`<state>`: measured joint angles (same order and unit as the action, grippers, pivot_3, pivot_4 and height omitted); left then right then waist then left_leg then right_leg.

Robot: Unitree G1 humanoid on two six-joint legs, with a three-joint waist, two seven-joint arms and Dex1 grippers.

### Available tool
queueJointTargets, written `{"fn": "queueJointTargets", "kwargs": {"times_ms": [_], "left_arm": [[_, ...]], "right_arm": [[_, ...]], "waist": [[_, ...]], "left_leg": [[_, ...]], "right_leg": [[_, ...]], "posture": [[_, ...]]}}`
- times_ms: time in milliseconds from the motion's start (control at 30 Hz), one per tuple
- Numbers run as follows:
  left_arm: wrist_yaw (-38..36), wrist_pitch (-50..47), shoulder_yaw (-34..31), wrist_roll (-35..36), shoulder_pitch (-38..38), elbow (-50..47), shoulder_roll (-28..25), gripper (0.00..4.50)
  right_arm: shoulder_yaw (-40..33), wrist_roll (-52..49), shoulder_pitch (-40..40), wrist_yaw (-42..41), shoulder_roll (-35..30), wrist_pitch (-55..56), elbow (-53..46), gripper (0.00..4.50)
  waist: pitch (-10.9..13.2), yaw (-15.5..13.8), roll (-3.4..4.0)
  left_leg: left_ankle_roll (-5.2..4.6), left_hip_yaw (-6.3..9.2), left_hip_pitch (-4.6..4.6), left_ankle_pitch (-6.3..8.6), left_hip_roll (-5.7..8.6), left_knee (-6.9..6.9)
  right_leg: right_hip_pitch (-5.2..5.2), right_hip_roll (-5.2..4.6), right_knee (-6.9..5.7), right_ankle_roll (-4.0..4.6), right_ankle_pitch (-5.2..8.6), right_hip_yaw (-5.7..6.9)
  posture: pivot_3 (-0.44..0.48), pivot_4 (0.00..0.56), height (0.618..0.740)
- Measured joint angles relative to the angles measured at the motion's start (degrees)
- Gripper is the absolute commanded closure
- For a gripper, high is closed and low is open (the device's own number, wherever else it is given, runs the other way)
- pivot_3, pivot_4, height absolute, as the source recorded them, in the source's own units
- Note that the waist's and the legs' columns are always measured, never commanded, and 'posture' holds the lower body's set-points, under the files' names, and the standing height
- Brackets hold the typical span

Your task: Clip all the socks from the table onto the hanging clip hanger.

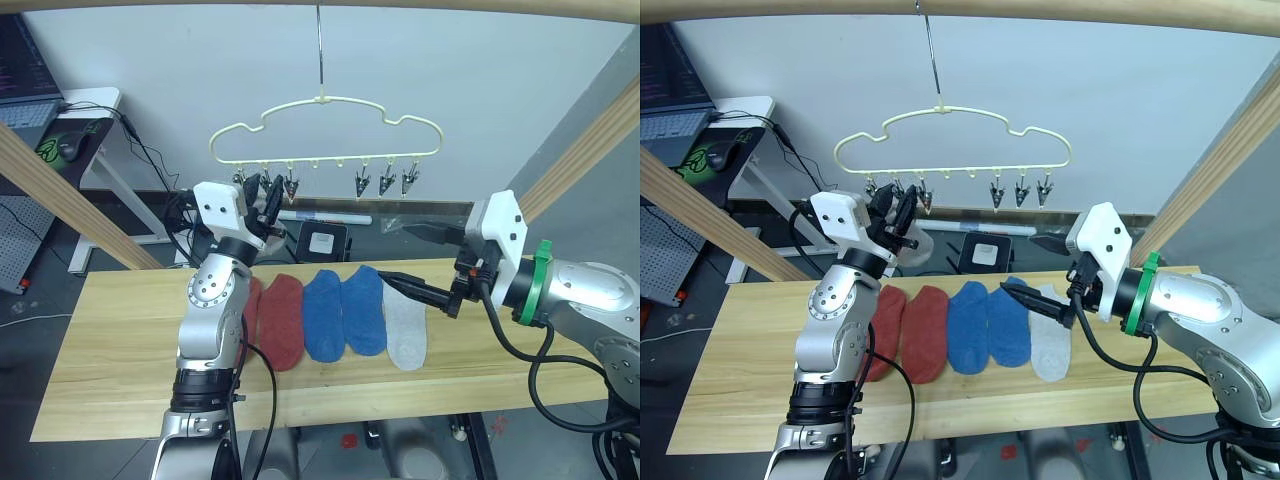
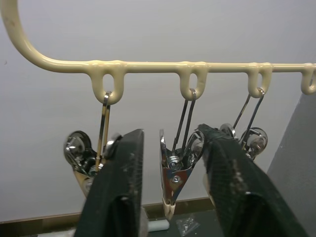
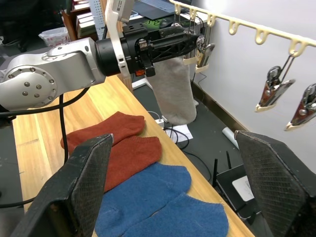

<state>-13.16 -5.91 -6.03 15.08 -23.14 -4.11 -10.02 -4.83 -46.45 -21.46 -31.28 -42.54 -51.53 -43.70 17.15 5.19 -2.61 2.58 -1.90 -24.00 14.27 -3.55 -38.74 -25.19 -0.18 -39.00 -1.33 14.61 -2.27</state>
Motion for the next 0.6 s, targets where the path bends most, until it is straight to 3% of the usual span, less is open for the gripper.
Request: {"fn": "queueJointTargets", "kwargs": {"times_ms": [600], "left_arm": [[0.0, -3.1, 0.5, -0.8, -0.5, -0.8, -1.1, 2.68]], "right_arm": [[0.5, 0.2, 0.0, 0.0, 0.0, 0.6, 0.0, 0.36]], "waist": [[0.0, 0.0, 0.0]], "left_leg": [[0.0, 0.0, -0.01, 0.0, 0.0, 0.0]], "right_leg": [[0.0, 0.0, 0.0, 0.0, 0.0, 0.01]], "posture": [[-0.217, 0.27, 0.735]]}}
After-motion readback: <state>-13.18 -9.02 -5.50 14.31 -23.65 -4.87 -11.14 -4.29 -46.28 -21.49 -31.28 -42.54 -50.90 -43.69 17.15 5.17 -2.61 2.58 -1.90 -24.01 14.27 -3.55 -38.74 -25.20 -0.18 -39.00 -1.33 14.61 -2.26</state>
